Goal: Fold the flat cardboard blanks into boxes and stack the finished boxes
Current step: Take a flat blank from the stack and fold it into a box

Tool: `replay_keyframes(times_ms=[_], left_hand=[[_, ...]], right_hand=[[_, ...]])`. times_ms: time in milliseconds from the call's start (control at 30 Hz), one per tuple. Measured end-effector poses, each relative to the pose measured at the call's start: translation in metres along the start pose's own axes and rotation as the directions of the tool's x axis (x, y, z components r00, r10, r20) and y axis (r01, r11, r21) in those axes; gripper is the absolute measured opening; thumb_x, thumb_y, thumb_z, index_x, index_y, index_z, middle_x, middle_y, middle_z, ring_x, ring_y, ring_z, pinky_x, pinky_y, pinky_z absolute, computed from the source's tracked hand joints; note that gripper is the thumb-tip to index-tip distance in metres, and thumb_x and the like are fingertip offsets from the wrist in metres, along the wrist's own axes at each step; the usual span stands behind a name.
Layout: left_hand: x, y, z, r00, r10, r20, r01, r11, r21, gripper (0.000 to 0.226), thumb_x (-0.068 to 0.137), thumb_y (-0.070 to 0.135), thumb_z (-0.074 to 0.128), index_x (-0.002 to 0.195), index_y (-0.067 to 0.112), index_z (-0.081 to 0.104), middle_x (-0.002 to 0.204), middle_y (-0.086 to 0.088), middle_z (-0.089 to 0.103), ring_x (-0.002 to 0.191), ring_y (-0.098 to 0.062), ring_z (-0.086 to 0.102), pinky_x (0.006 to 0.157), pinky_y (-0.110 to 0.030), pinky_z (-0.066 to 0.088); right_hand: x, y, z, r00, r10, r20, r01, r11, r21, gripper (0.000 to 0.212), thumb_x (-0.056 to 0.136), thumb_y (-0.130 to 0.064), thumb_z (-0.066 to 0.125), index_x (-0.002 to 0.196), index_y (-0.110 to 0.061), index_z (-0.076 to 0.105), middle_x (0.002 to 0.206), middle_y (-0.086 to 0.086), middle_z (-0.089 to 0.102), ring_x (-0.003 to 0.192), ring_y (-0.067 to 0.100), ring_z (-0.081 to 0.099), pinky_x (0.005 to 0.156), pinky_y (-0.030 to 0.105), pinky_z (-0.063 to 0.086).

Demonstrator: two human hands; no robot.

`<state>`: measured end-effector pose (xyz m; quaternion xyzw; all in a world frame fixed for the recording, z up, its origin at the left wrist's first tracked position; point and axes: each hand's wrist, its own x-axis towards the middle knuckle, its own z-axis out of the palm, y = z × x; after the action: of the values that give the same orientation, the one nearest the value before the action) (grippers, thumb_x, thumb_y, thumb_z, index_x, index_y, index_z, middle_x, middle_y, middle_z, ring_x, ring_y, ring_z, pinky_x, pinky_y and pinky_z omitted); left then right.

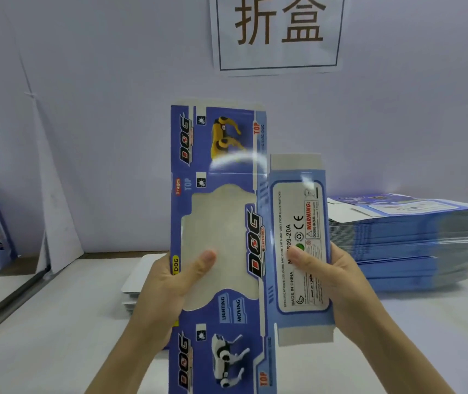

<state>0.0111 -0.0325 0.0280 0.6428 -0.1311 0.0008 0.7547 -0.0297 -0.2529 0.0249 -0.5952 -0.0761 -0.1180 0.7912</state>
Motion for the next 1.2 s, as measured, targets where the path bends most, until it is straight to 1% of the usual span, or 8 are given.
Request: replay_keyframes(times_ms=[633, 733, 800, 833, 900, 1000, 1100, 1200], left_hand=[[-0.004, -0.001, 0.003, 0.997, 0.069, -0.019, -0.07, 0.996, -0.061, 0.04, 0.05, 0.04, 0.073, 0.087, 0.024, 0.068, 0.08, -0.006, 0.076, 0.067, -0.026, 0.073, 0.046, -0.028, 0.055], [-0.002, -0.005, 0.008, 0.991, 0.116, -0.062, -0.116, 0.993, 0.017, 0.054, 0.054, 0.046, 0.073, 0.102, 0.023, 0.061, 0.085, -0.001, 0.076, 0.071, -0.021, 0.074, 0.049, -0.026, 0.056], [-0.001, -0.005, 0.013, 0.973, 0.193, -0.13, -0.169, 0.969, 0.181, 0.061, 0.063, 0.048, 0.07, 0.119, 0.033, 0.05, 0.108, 0.013, 0.069, 0.087, -0.003, 0.07, 0.062, -0.022, 0.058], [-0.004, -0.002, 0.016, 0.952, 0.263, -0.154, -0.196, 0.916, 0.351, 0.068, 0.067, 0.049, 0.067, 0.129, 0.041, 0.04, 0.126, 0.023, 0.054, 0.103, 0.009, 0.06, 0.08, -0.02, 0.054], [-0.011, 0.0, 0.021, 0.914, 0.403, -0.043, -0.308, 0.759, 0.573, 0.085, 0.07, 0.054, 0.065, 0.144, 0.042, 0.025, 0.141, 0.029, 0.031, 0.123, 0.014, 0.035, 0.102, -0.018, 0.035], [-0.026, 0.0, 0.032, 0.898, 0.371, 0.237, -0.434, 0.836, 0.336, 0.105, 0.064, 0.056, 0.081, 0.148, 0.044, 0.019, 0.143, 0.03, 0.039, 0.127, 0.012, 0.042, 0.096, -0.019, 0.048], [-0.029, 0.002, 0.037, 0.901, 0.386, 0.197, -0.415, 0.899, 0.139, 0.118, 0.056, 0.046, 0.09, 0.148, 0.039, 0.017, 0.136, 0.019, 0.053, 0.121, -0.007, 0.057, 0.087, -0.03, 0.055], [-0.016, 0.007, 0.022, 0.947, 0.308, 0.092, -0.306, 0.951, -0.035, 0.088, 0.061, 0.016, 0.082, 0.138, 0.02, 0.039, 0.111, 0.001, 0.071, 0.095, -0.02, 0.071, 0.068, -0.027, 0.058]], right_hand=[[-0.003, -0.005, 0.002, 0.999, -0.045, -0.025, 0.044, 0.999, -0.024, 0.02, 0.07, -0.021, 0.078, 0.088, -0.029, 0.077, 0.097, 0.011, 0.076, 0.08, 0.028, 0.075, 0.057, 0.033, 0.059], [-0.004, -0.006, 0.006, 0.989, -0.089, -0.117, 0.083, 0.995, -0.052, 0.03, 0.059, -0.03, 0.077, 0.089, -0.027, 0.077, 0.096, 0.01, 0.077, 0.079, 0.028, 0.075, 0.058, 0.035, 0.06], [-0.006, -0.004, 0.012, 0.976, -0.148, -0.161, 0.136, 0.988, -0.079, 0.03, 0.06, -0.031, 0.076, 0.09, -0.027, 0.077, 0.095, 0.005, 0.077, 0.08, 0.024, 0.075, 0.058, 0.031, 0.06], [-0.006, -0.002, 0.017, 0.965, -0.192, -0.181, 0.175, 0.979, -0.104, 0.029, 0.064, -0.03, 0.076, 0.092, -0.025, 0.077, 0.095, 0.002, 0.077, 0.082, 0.021, 0.075, 0.059, 0.027, 0.059], [-0.008, 0.003, 0.027, 0.938, -0.287, -0.195, 0.26, 0.954, -0.152, 0.028, 0.072, -0.025, 0.077, 0.1, -0.021, 0.072, 0.097, -0.004, 0.077, 0.086, 0.016, 0.074, 0.063, 0.022, 0.057], [-0.017, 0.009, 0.041, 0.915, -0.383, 0.122, 0.399, 0.905, -0.148, 0.037, 0.086, -0.026, 0.067, 0.122, -0.016, 0.065, 0.126, -0.004, 0.067, 0.117, 0.013, 0.062, 0.091, 0.023, 0.052], [-0.025, 0.001, 0.039, 0.839, -0.352, 0.415, 0.476, 0.844, -0.246, 0.039, 0.09, -0.035, 0.05, 0.121, -0.021, 0.069, 0.146, -0.008, 0.051, 0.138, 0.014, 0.044, 0.107, 0.024, 0.038], [-0.02, -0.013, 0.028, 0.854, -0.47, 0.222, 0.519, 0.753, -0.404, 0.036, 0.084, -0.037, 0.061, 0.118, -0.029, 0.069, 0.142, -0.013, 0.054, 0.136, 0.008, 0.044, 0.113, 0.038, 0.036]])
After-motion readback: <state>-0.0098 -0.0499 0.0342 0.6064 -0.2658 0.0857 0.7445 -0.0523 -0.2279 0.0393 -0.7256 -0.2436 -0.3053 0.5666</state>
